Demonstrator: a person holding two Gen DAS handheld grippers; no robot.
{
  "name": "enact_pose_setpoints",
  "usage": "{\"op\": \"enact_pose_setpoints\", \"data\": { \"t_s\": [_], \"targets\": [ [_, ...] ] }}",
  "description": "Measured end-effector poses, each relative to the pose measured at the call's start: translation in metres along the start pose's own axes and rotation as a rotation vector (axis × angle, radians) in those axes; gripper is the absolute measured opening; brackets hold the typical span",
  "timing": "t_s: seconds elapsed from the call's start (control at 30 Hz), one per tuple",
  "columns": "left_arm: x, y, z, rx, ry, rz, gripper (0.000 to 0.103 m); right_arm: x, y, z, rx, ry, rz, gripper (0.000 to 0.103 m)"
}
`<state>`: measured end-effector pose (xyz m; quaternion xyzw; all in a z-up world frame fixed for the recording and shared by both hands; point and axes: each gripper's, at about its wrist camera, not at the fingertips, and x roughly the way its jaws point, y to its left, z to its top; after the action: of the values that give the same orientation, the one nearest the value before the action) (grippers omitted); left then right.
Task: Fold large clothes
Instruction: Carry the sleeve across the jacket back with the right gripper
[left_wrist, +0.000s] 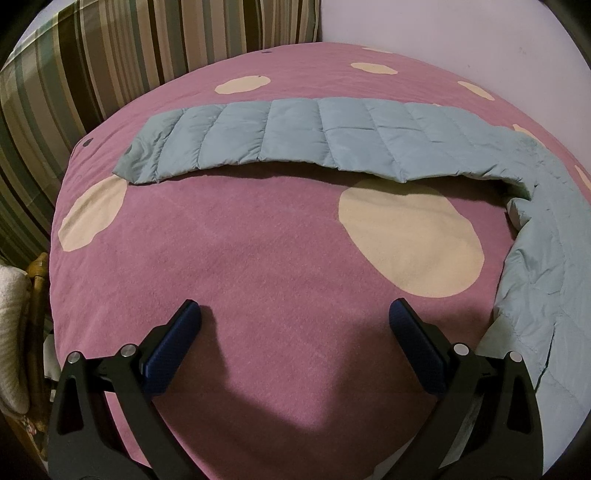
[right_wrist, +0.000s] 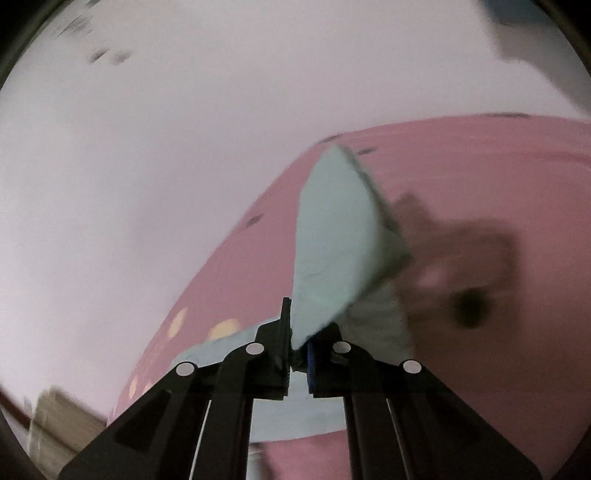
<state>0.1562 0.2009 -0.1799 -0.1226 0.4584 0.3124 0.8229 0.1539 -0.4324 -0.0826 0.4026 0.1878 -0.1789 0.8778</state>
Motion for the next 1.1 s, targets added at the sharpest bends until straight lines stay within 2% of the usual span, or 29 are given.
{"op": "enact_pose_setpoints", "data": {
  "t_s": [0.23,0.3,0.4,0.6,0.7,0.73,0.8,0.83,0.93,0.97,1.03,1.1],
  "targets": [
    [0.001,0.002,0.000,-0.004,0.002,-0.008,0.101,0.039,0.156,-0.070,-0.249,0.134,0.176,0.006],
    [0.001,0.003,-0.001,-0.005,0.003,-0.009,0.101,0.056,0.210,-0.098,-0.333,0.181,0.224,0.006],
    [0.002,0.002,0.000,-0.006,0.004,-0.009,0.101,0.072,0.269,-0.149,-0.443,0.253,0.279,0.006],
    [0.002,0.002,-0.001,-0.007,0.003,-0.009,0.101,0.113,0.352,-0.232,-0.623,0.377,0.355,0.006],
    [0.002,0.002,0.000,-0.008,0.004,-0.010,0.101,0.109,0.346,-0.267,-0.727,0.427,0.372,0.006],
    [0.002,0.002,-0.001,-0.007,0.003,-0.009,0.101,0.099,0.334,-0.260,-0.745,0.438,0.375,0.006],
    [0.003,0.002,-0.001,-0.007,0.004,-0.009,0.101,0.111,0.333,-0.287,-0.812,0.491,0.371,0.006],
    [0.002,0.002,-0.001,-0.008,0.003,-0.010,0.101,0.126,0.317,-0.303,-0.841,0.522,0.367,0.006],
    [0.002,0.002,-0.001,-0.007,0.003,-0.009,0.101,0.132,0.306,-0.318,-0.916,0.591,0.341,0.006],
    [0.002,0.002,-0.001,-0.007,0.003,-0.009,0.101,0.133,0.295,-0.308,-0.930,0.610,0.335,0.008],
    [0.002,0.002,-0.001,-0.007,0.003,-0.009,0.101,0.130,0.289,-0.315,-0.951,0.651,0.327,0.010],
    [0.002,0.002,-0.001,-0.007,0.003,-0.009,0.101,0.126,0.278,-0.321,-0.956,0.666,0.336,0.018]
  ]
}}
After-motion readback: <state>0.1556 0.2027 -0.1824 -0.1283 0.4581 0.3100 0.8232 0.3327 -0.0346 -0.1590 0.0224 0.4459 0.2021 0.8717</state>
